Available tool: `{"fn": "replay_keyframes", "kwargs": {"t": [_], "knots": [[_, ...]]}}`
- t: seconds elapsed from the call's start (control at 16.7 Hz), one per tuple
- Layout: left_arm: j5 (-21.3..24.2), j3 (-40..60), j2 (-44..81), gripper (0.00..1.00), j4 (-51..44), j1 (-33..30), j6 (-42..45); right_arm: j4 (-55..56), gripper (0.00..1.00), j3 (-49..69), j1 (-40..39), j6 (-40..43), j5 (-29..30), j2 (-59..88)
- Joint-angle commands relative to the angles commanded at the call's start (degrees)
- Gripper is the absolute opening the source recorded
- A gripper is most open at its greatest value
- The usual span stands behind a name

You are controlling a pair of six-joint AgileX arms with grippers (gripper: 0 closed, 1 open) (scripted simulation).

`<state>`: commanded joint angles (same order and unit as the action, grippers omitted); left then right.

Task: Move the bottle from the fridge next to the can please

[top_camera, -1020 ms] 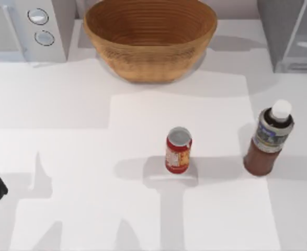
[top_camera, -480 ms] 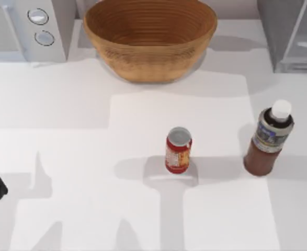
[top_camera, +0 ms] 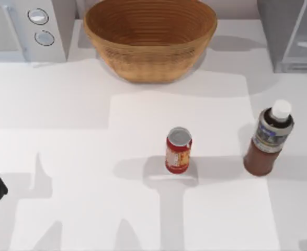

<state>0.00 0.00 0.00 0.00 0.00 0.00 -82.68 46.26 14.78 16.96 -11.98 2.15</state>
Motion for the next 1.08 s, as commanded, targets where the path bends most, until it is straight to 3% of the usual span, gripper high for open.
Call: {"fn": "replay_keyframes", "kwargs": {"t": [0.18, 0.72, 0.9, 1.08], "knots": [[0.0, 0.0, 0.0, 1.0, 0.0, 0.0, 0.0, 0.48, 1.0, 5.82, 14.49, 16.09, -8.82, 15.34], [0.0, 0.0, 0.0, 1.0, 0.0, 0.0, 0.0, -0.75, 1.0, 22.79, 66.04, 77.68, -32.47, 75.19], [0.0, 0.0, 0.0, 1.0, 0.0, 0.0, 0.0, -1.76, 1.0, 26.74, 78.52, 90.65, -37.5, 89.47], [0.0, 0.0, 0.0, 1.0, 0.0, 0.0, 0.0, -2.51, 1.0, 29.28, 86.12, 98.33, -40.76, 98.51]]}}
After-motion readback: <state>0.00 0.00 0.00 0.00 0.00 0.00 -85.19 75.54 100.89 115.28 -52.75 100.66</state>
